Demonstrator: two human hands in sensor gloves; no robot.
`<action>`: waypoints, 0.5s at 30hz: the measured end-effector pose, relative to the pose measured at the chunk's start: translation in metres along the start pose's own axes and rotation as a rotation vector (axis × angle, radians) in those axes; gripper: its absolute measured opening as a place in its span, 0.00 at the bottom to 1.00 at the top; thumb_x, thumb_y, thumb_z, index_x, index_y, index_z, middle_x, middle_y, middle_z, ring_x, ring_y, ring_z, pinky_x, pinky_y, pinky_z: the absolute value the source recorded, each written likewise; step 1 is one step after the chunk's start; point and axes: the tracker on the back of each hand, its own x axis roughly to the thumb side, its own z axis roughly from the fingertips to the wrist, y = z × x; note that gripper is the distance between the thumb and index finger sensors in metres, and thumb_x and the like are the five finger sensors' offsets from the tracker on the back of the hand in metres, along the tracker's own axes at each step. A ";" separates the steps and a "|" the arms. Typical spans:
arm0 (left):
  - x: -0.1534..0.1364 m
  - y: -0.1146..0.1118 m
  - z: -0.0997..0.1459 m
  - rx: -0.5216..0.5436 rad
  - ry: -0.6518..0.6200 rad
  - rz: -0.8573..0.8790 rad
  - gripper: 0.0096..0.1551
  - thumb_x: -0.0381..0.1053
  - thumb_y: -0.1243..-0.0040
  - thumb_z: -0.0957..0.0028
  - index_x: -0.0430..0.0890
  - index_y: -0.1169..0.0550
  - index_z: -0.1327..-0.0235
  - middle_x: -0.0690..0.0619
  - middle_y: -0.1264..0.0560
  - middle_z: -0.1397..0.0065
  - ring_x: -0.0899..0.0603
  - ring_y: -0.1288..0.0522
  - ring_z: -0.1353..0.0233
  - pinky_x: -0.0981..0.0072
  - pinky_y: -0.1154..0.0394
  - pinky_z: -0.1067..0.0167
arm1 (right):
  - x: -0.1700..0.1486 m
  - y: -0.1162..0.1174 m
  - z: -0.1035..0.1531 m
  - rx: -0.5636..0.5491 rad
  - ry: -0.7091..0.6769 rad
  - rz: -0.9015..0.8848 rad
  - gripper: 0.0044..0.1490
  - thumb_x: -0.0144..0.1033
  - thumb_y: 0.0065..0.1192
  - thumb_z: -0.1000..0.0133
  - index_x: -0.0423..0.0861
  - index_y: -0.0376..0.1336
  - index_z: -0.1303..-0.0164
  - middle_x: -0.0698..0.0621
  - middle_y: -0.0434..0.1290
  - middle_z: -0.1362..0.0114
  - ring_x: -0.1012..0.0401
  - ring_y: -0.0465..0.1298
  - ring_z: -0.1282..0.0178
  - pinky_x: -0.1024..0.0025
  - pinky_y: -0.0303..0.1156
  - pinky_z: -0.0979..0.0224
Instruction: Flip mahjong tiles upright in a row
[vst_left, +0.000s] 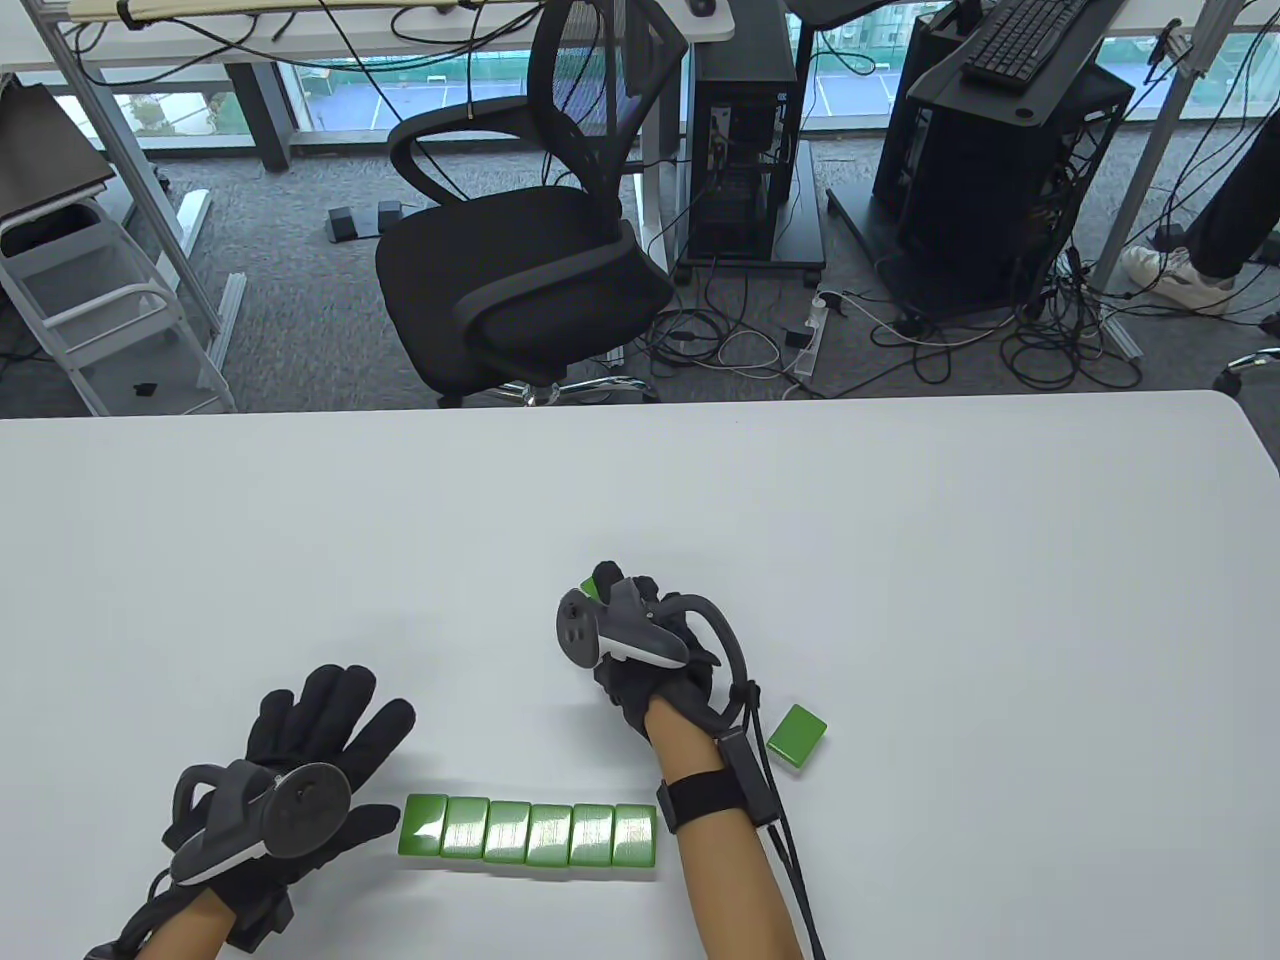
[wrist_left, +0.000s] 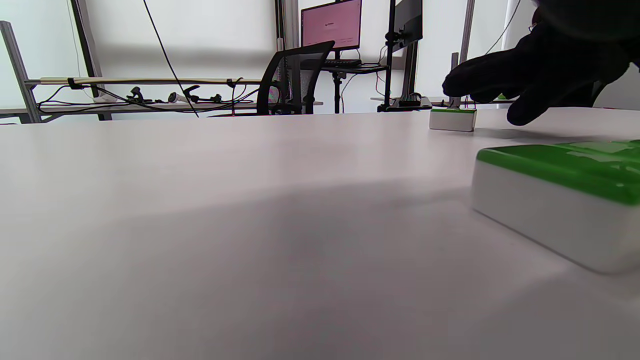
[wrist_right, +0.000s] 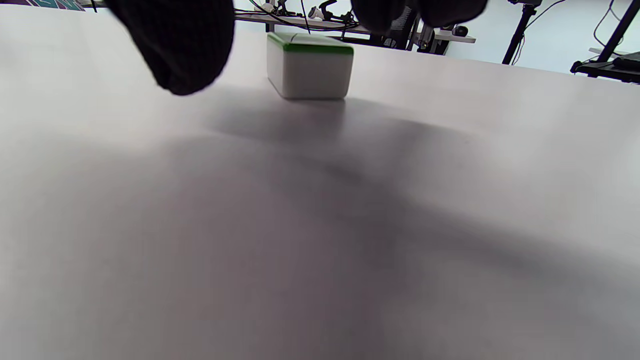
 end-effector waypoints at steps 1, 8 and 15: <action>0.000 0.000 0.000 -0.001 0.000 0.001 0.53 0.76 0.47 0.66 0.75 0.57 0.30 0.65 0.68 0.16 0.46 0.65 0.10 0.36 0.59 0.17 | 0.000 0.002 -0.002 0.006 0.001 -0.007 0.49 0.44 0.59 0.46 0.62 0.35 0.24 0.52 0.29 0.15 0.44 0.43 0.16 0.41 0.49 0.17; 0.000 0.000 -0.001 -0.012 0.000 -0.002 0.53 0.76 0.47 0.66 0.75 0.57 0.29 0.65 0.68 0.16 0.46 0.64 0.10 0.36 0.59 0.17 | -0.001 -0.005 0.005 -0.115 -0.038 0.017 0.35 0.40 0.64 0.49 0.54 0.59 0.28 0.51 0.51 0.16 0.44 0.56 0.21 0.42 0.57 0.20; 0.001 -0.002 -0.003 -0.025 -0.003 -0.013 0.53 0.76 0.47 0.66 0.75 0.57 0.29 0.65 0.68 0.16 0.46 0.64 0.10 0.36 0.59 0.17 | -0.001 -0.002 -0.004 -0.079 0.004 0.076 0.48 0.41 0.64 0.48 0.67 0.40 0.25 0.53 0.34 0.13 0.37 0.49 0.19 0.41 0.54 0.18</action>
